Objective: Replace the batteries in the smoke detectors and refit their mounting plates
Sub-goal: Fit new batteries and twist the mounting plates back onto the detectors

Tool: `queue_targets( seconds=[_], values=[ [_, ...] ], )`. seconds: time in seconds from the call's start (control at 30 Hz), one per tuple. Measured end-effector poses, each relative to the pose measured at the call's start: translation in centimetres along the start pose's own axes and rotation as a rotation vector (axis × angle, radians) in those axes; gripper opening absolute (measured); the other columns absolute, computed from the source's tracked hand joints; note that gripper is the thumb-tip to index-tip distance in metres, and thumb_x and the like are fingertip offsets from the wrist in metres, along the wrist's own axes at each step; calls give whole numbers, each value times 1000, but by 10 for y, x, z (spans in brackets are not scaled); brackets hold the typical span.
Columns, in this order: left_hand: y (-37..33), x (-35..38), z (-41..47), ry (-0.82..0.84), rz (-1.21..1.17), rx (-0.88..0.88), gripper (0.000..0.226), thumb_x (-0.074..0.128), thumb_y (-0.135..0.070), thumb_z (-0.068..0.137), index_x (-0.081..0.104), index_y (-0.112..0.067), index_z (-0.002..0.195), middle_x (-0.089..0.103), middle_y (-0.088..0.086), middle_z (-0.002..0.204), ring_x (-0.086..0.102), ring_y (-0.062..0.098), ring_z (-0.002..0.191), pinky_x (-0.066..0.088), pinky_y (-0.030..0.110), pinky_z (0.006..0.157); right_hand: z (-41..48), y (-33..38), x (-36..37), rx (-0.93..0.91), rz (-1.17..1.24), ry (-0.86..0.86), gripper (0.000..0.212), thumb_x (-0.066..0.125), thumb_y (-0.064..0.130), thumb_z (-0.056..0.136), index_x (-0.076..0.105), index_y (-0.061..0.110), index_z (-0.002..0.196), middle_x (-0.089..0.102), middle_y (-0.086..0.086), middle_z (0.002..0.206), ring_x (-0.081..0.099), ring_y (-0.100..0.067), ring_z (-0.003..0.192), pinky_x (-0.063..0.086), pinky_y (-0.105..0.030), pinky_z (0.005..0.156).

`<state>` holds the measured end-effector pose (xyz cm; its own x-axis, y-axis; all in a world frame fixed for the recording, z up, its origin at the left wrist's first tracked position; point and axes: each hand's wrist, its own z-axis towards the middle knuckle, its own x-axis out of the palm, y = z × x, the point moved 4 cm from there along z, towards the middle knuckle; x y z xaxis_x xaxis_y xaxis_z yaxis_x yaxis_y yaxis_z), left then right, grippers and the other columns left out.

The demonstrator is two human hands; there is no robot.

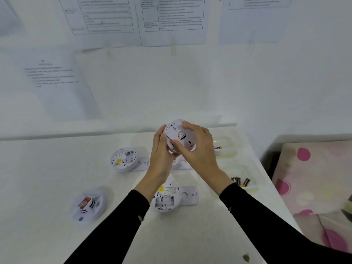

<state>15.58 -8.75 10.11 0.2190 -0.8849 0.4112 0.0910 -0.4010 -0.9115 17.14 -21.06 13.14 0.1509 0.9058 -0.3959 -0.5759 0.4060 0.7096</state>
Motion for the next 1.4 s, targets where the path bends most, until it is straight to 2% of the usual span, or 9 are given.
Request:
queue_targets(
  seconds=[0.13, 0.23, 0.37, 0.6, 0.8, 0.93, 1.0, 1.17, 1.4],
  values=[
    [-1, 1, 0, 1, 54, 35, 30, 33, -29, 109, 46, -29, 136, 60, 4, 132, 65, 22, 111, 54, 45, 91, 3, -1, -1, 39, 29, 20, 53, 78, 38, 77, 55, 22, 122, 49, 30, 111, 50, -11, 109, 42, -17, 91],
    [-1, 2, 0, 5, 83, 89, 32, 31, -29, 109, 44, -28, 138, 54, 8, 139, 62, 23, 118, 54, 42, 91, 6, 0, -2, 35, 49, 17, 52, 79, 36, 77, 55, 19, 120, 54, 21, 114, 50, -12, 109, 39, -11, 89],
    [-6, 3, 3, -1, 66, 118, 30, 31, -29, 109, 44, -31, 135, 52, 4, 141, 59, 20, 122, 55, 37, 88, 7, -4, -1, -23, 52, 44, 43, 80, 27, 77, 57, 18, 112, 55, 3, 117, 52, -15, 113, 44, -19, 90],
    [-6, 12, 4, -9, -22, 72, 37, 32, -28, 109, 40, -20, 144, 52, 7, 142, 57, 24, 125, 54, 37, 88, 9, -3, -12, 115, 81, 48, 48, 82, 34, 75, 53, 31, 114, 59, 12, 117, 52, -2, 111, 29, -21, 99],
    [-11, 31, -1, 46, -100, 65, 36, 32, -24, 109, 38, -22, 144, 71, -7, 119, 63, 20, 113, 56, 29, 86, 17, 0, -27, 242, 146, 29, 46, 81, 33, 70, 54, 40, 106, 60, 22, 113, 53, 1, 111, 34, -45, 106],
    [-11, 42, -4, 56, -132, 72, 39, 30, -24, 109, 35, -22, 147, 62, 2, 134, 57, 25, 124, 55, 29, 89, 22, -1, -30, 187, 148, 26, 34, 71, 43, 65, 64, 45, 99, 54, 18, 112, 54, 1, 109, 42, -48, 100],
    [-10, 45, -5, 47, -155, 67, 38, 31, -24, 109, 37, -22, 146, 63, 2, 134, 57, 26, 125, 54, 34, 93, 24, -5, -32, 143, 129, 53, 32, 73, 40, 68, 68, 42, 100, 53, 11, 113, 55, -4, 110, 45, -42, 99],
    [-4, 55, -13, 74, -188, 21, 44, 41, -34, 102, 38, -28, 145, 62, 8, 135, 65, 30, 116, 52, 49, 99, 24, -15, -39, 103, 114, 107, 33, 79, 26, 73, 71, 29, 105, 53, 3, 112, 55, -9, 108, 42, -6, 84],
    [3, 54, -15, 24, -144, 99, 36, 33, -27, 108, 38, -27, 144, 68, 3, 126, 67, 24, 113, 57, 40, 88, 19, -12, -33, 140, 153, 73, 37, 78, 25, 74, 67, 27, 109, 53, 2, 112, 55, -9, 104, 38, 0, 77]
  ],
)
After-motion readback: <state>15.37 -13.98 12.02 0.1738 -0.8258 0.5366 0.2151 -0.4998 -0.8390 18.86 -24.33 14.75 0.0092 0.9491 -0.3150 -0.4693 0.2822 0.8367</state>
